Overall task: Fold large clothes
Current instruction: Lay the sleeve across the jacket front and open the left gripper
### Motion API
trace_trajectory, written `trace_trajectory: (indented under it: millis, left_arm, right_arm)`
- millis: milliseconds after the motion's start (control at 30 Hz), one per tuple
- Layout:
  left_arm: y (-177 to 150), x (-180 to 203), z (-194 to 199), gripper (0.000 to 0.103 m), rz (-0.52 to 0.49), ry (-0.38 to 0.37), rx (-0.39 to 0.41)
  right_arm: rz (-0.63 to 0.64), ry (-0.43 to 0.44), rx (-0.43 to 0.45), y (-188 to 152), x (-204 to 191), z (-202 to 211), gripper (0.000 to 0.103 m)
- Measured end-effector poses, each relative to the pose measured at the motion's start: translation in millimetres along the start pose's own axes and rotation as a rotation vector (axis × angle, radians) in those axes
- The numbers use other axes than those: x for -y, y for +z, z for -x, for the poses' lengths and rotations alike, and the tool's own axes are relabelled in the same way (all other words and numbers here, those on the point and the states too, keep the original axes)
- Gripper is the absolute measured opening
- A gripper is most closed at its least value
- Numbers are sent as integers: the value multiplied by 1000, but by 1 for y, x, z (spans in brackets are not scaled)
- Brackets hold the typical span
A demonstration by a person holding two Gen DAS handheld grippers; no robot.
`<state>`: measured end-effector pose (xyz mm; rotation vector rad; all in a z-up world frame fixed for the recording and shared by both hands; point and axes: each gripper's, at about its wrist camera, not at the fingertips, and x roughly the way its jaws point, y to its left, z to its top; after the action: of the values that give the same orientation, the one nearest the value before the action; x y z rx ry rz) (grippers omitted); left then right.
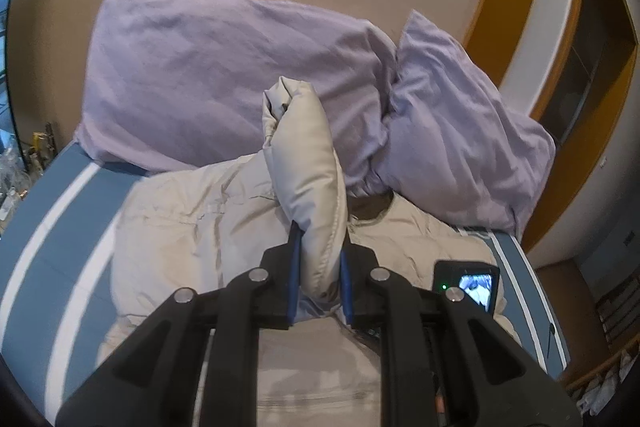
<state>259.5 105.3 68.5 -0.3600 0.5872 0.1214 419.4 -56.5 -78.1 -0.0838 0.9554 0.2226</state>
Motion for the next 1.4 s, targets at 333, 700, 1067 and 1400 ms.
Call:
trace_trajectory:
  millis: [333,700,1067,1400]
  left_arm:
    - [-32,43,-57,17,-60,-34,-126]
    - [-67,73,-106,19,-157,22,-221]
    - [-63,98,-83,57,-228,-20,-169]
    - [-50,60,-85,61,-210,152,-140]
  right_arm:
    - [7,83,22,-13,13,23,102]
    - [18,39,103,-28,35,33,102]
    - [-17,58,127,-33,47,29,102]
    - [-20,59,133,-37,50,31,102]
